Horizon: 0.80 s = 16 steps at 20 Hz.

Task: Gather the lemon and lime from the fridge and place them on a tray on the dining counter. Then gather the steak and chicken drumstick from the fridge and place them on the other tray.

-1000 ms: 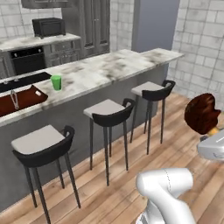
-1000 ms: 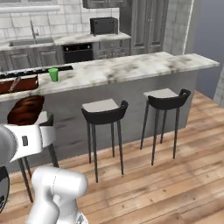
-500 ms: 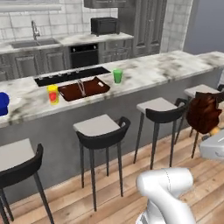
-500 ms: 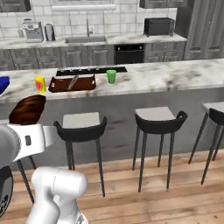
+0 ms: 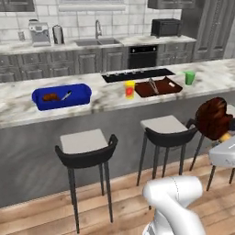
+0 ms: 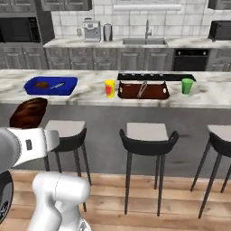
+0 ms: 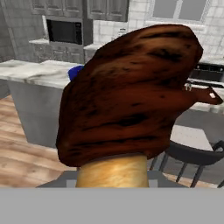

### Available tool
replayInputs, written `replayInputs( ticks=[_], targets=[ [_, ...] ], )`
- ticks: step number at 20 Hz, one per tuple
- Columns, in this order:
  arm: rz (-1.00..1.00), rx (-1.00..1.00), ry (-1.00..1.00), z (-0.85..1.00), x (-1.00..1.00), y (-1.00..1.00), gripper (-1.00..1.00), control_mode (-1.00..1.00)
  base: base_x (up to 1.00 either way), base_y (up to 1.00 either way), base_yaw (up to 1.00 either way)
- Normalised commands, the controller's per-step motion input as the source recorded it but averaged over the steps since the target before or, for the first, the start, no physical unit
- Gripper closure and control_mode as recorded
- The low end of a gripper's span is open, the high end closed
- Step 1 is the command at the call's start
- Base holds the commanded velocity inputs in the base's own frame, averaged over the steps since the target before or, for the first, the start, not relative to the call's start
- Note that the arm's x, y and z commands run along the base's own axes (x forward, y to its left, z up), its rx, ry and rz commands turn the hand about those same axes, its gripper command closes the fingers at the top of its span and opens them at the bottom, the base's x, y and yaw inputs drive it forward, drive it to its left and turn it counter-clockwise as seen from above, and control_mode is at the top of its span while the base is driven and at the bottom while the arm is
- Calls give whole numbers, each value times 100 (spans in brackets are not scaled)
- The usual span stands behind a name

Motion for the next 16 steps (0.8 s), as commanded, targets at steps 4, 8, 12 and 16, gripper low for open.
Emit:
replayInputs(
  ticks=[4, 8, 12, 16],
  targets=[
    [0, 0, 0, 0, 0, 0, 100, 100, 21, 88, 37],
    [0, 0, 0, 0, 0, 0, 100, 100, 45, 66, 30],
    [0, 0, 0, 0, 0, 0, 100, 100, 68, 46, 20],
    [0, 0, 0, 0, 0, 0, 100, 100, 59, 34, 11]
  ],
)
